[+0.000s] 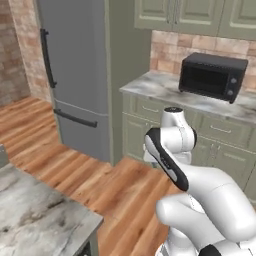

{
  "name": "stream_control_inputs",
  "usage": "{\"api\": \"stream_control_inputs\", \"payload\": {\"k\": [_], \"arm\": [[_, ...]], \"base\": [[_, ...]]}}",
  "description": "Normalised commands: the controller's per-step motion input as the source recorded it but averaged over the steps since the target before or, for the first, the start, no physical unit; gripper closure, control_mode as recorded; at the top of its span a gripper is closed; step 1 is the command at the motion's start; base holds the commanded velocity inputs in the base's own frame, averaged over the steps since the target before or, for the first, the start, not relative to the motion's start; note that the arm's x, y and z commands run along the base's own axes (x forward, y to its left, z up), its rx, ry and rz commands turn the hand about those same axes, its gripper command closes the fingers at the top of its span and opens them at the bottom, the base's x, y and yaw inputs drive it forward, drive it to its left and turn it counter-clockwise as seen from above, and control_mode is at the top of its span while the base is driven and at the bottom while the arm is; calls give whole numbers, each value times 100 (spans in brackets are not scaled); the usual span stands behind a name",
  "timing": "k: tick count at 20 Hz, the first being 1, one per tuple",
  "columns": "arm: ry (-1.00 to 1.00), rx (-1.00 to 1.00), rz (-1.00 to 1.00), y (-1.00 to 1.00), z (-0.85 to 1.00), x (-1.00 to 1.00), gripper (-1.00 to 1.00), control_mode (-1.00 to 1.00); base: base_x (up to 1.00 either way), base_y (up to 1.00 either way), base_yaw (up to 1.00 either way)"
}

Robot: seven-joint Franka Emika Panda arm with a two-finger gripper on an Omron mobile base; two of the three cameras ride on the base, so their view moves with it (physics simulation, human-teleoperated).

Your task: Four empty soda cans are scattered around the kitchen. Gather all the cans and cluster them next to the stove for recycling.

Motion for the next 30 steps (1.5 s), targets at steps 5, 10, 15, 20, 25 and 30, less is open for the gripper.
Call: {"api": "stream_control_inputs", "payload": {"k": [5,10,15,20,25,30], "arm": [[0,0,0,0,0,0,-100,100],[0,0,0,0,0,0,-100,100],[0,0,0,0,0,0,-100,100],[0,0,0,0,0,0,-100,100],[0,0,0,0,0,0,-100,100],[0,0,0,0,0,0,-100,100]], "base": [[29,-38,32],[28,-7,46],[34,-39,35],[33,-50,29],[38,-29,34],[52,-22,37]]}}
